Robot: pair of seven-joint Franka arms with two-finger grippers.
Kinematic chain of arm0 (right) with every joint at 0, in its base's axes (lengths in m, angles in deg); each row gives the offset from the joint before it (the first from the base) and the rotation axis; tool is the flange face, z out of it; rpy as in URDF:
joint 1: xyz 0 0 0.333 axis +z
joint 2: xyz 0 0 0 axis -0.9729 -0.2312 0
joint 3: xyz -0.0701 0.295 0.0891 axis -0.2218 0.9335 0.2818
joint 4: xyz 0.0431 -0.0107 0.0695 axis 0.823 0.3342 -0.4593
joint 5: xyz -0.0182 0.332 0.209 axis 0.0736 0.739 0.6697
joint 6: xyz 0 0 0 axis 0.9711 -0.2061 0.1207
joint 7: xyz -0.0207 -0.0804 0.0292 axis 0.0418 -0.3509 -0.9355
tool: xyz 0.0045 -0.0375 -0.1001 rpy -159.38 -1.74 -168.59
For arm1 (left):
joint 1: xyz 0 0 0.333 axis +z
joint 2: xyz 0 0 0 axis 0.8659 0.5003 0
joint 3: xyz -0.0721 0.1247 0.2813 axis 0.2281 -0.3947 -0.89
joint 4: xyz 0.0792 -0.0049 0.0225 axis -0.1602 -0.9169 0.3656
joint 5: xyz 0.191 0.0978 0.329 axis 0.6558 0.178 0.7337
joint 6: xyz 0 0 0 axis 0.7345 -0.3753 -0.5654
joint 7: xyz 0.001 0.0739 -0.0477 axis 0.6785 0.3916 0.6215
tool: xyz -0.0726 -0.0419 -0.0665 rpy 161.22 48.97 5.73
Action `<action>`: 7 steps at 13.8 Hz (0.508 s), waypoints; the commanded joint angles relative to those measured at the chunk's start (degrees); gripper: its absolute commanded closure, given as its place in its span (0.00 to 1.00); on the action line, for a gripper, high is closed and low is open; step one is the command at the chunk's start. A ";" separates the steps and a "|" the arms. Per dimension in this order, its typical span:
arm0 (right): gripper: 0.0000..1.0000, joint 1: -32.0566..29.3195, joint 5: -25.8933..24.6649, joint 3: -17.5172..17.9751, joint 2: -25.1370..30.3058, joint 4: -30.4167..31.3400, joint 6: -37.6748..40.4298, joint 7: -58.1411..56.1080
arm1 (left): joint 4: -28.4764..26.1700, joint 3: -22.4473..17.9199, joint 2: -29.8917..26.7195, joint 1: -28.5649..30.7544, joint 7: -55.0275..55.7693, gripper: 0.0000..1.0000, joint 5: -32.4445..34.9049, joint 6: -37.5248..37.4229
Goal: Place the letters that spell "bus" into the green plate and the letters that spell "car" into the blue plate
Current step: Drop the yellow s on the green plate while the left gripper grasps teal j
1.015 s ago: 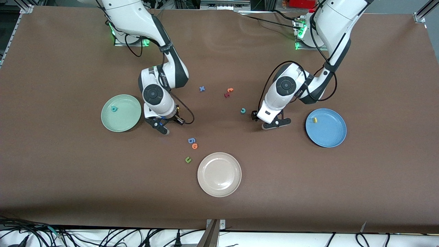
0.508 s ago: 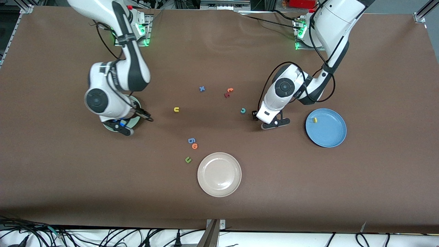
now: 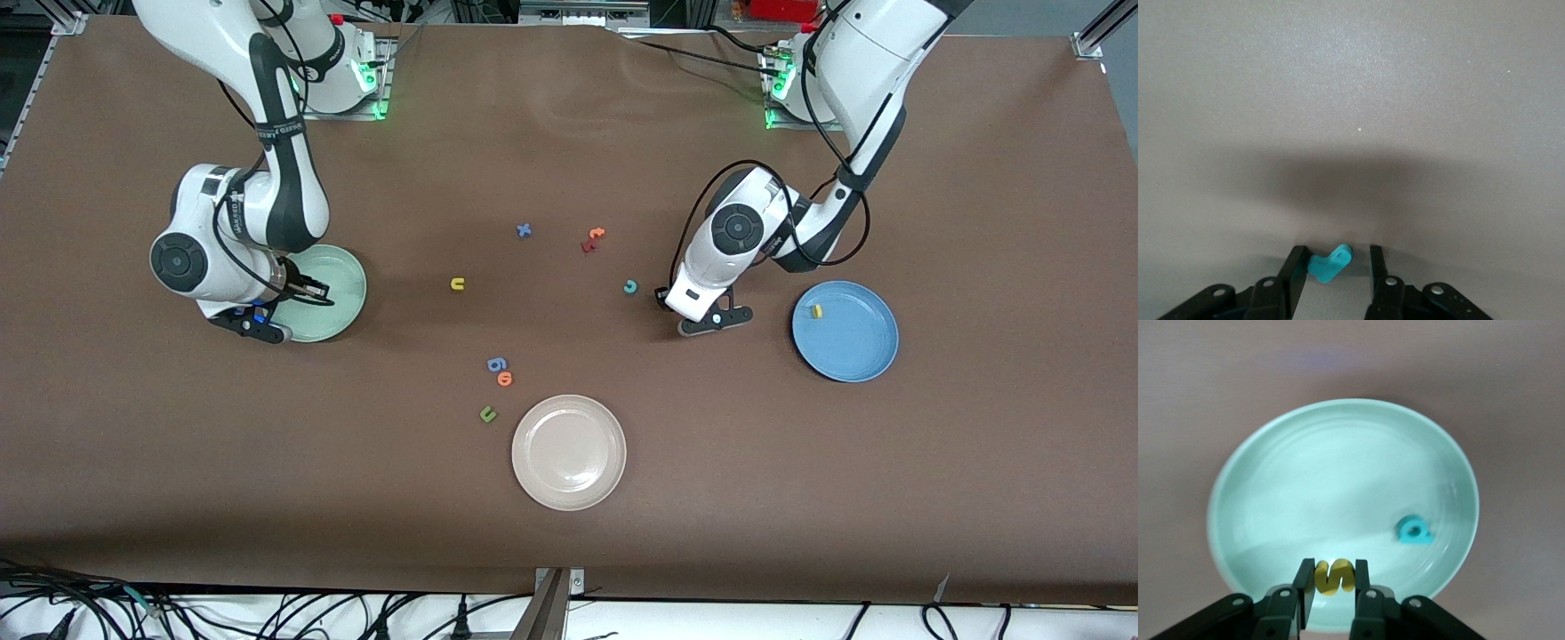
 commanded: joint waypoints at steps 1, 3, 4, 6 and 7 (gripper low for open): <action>0.81 0.67 1.03 0.12 -0.55 3.95 -6.01 -1.38 | 0.98 -0.24 0.52 -0.43 1.49 0.63 2.04 -1.01; 0.66 0.76 1.03 0.12 -1.52 3.95 -6.71 -1.55 | 0.98 -0.33 0.43 -0.43 1.40 0.66 2.13 -1.88; 0.39 0.76 1.03 0.12 -1.61 3.95 -6.89 -2.07 | 0.98 -0.33 0.43 -0.43 1.31 0.68 2.13 -1.97; 0.01 0.76 1.03 0.12 -1.00 3.78 -6.28 -2.08 | 0.98 -0.33 0.43 -0.43 1.05 0.69 2.13 -2.06; 0.01 1.02 1.11 0.12 -0.04 3.69 -5.93 -1.73 | 0.98 -0.33 0.43 -0.43 1.05 0.70 2.22 -2.15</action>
